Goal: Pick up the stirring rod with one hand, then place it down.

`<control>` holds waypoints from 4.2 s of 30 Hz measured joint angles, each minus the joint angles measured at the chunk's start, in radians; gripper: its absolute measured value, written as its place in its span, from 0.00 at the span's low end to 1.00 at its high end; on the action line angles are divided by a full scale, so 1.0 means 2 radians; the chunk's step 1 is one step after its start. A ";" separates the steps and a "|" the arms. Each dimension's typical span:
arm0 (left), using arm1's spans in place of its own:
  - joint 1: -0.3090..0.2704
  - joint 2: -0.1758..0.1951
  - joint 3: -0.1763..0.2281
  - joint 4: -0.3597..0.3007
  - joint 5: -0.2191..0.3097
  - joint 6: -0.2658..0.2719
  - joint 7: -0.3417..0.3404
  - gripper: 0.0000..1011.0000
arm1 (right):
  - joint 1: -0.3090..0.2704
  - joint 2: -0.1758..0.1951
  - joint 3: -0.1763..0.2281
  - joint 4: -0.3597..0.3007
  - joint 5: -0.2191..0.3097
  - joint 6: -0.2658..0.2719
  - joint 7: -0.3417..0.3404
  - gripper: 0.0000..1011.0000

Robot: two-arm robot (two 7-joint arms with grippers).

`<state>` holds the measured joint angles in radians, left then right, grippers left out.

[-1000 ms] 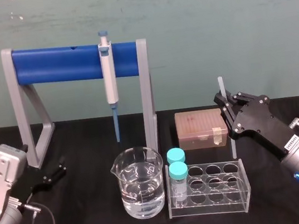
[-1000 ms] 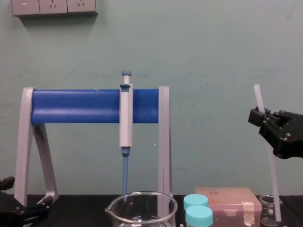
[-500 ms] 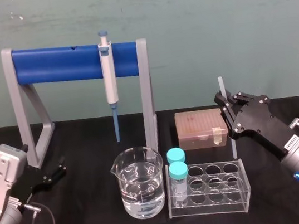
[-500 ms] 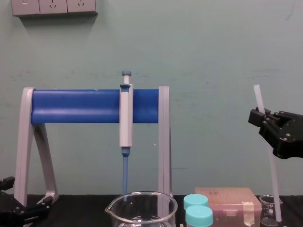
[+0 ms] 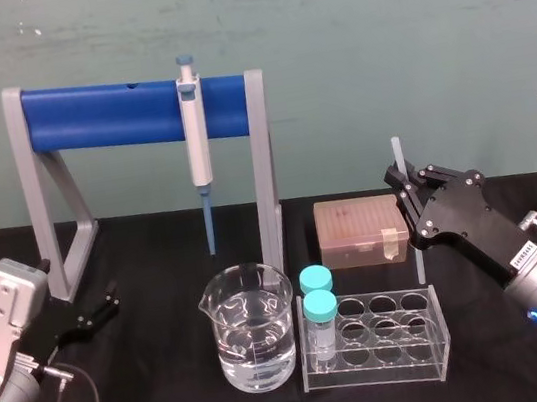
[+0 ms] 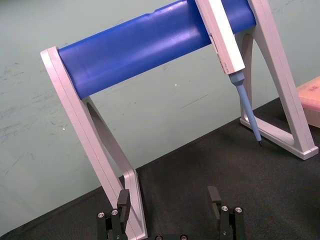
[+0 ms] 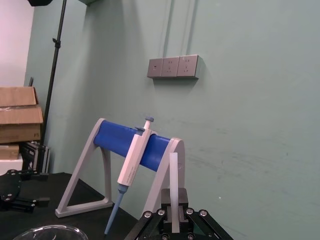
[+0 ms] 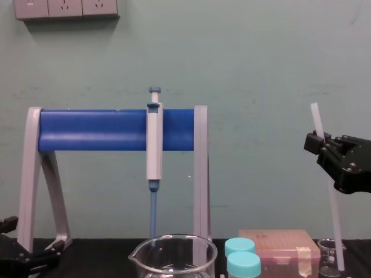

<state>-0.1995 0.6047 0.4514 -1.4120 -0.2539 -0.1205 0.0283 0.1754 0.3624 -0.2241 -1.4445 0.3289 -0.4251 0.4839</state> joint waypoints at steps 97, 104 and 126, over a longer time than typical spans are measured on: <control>0.000 0.000 0.000 0.000 0.000 0.000 0.000 0.99 | -0.011 0.001 0.002 -0.014 0.013 0.003 0.017 0.07; 0.000 0.000 0.000 0.000 0.000 0.000 0.000 0.99 | -0.014 0.002 0.001 -0.012 0.014 0.004 0.019 0.07; 0.000 0.000 0.000 0.000 0.000 0.000 0.000 0.99 | 0.001 0.002 -0.007 0.018 0.027 0.006 0.035 0.07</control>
<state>-0.1995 0.6046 0.4514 -1.4120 -0.2539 -0.1205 0.0283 0.1778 0.3662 -0.2380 -1.4088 0.3820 -0.4138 0.5544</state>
